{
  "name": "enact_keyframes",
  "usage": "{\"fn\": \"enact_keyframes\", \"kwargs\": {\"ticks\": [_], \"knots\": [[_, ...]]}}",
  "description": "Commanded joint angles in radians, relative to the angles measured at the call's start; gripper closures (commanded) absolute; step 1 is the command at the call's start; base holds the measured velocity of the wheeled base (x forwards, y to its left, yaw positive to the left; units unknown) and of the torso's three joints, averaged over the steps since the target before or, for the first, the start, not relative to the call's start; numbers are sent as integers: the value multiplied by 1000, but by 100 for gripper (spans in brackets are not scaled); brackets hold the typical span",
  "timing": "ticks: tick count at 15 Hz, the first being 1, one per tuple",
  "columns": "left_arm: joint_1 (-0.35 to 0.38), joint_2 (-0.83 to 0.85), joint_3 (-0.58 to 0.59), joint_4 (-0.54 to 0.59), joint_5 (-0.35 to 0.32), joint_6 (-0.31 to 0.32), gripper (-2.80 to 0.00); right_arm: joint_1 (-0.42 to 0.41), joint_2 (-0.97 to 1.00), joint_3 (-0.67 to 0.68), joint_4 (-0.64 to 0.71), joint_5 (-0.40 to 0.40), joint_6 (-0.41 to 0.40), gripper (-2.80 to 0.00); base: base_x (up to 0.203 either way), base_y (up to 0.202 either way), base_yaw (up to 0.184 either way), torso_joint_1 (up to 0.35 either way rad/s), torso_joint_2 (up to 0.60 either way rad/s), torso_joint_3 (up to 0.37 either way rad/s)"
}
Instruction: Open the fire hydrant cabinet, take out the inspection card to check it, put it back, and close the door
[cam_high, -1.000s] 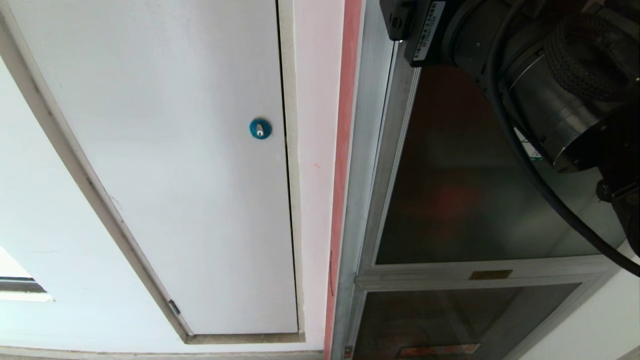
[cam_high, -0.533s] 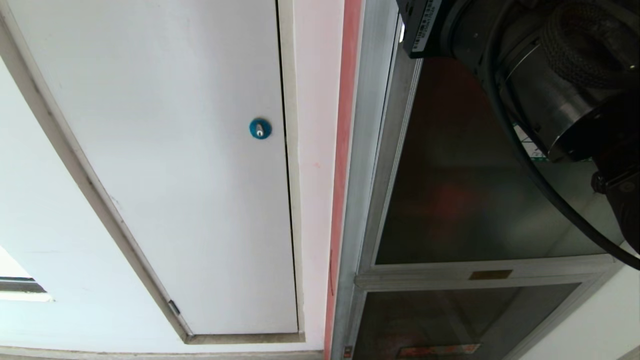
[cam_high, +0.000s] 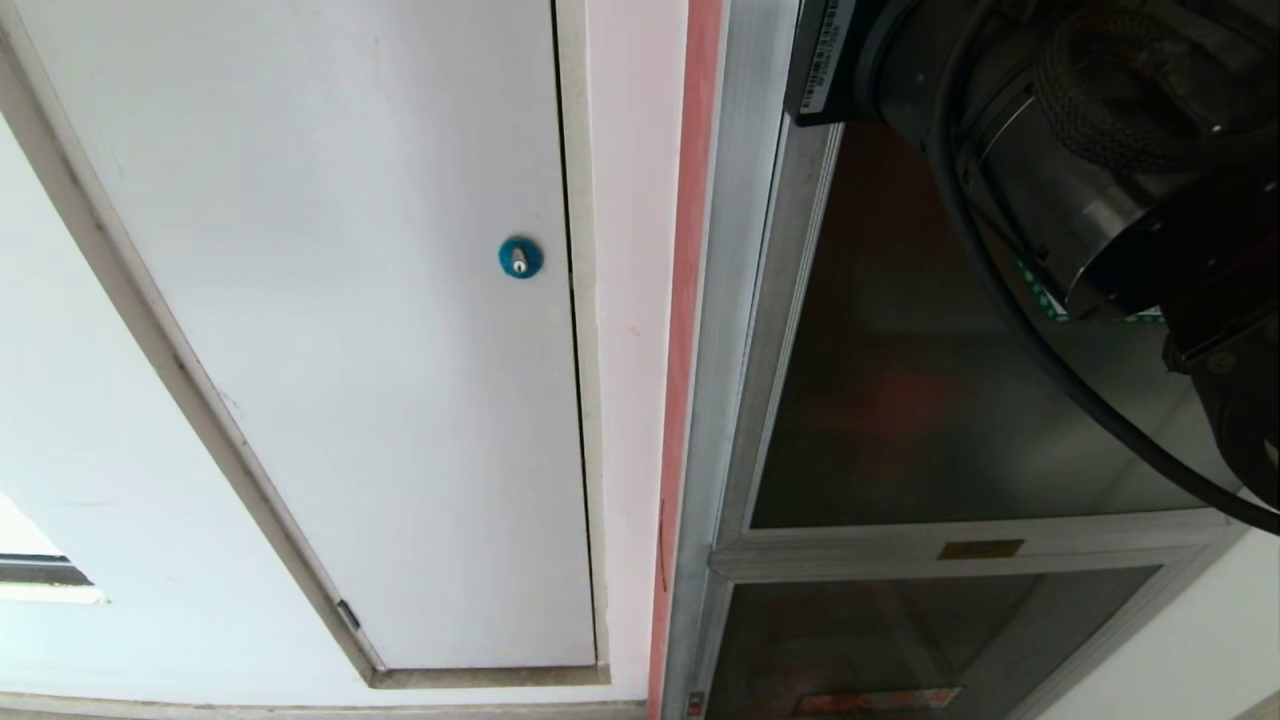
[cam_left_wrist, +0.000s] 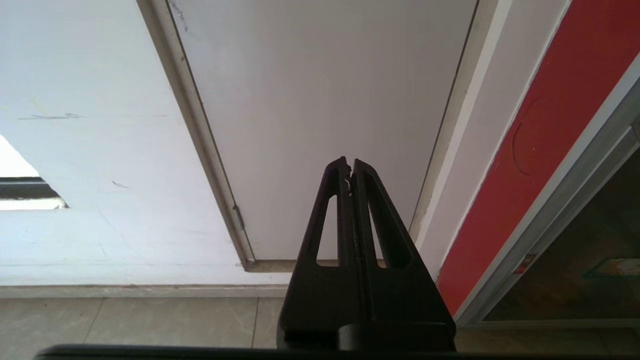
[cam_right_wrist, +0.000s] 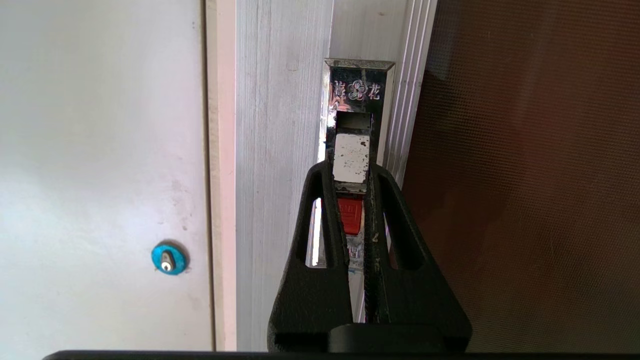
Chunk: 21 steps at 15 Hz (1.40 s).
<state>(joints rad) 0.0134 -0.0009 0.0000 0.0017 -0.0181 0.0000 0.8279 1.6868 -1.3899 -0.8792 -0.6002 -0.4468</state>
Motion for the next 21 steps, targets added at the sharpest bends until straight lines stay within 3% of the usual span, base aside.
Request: {"fn": "enact_keyframes", "kwargs": {"ticks": [1, 21], "knots": [[0, 1, 0, 0, 0, 0, 0, 0, 3, -11, -4, -4, -3, 0, 0, 0, 0, 0, 0, 0], [0, 1, 0, 0, 0, 0, 0, 26, -77, 43, -7, -7, -3, 0, 0, 0, 0, 0, 0, 0]]}}
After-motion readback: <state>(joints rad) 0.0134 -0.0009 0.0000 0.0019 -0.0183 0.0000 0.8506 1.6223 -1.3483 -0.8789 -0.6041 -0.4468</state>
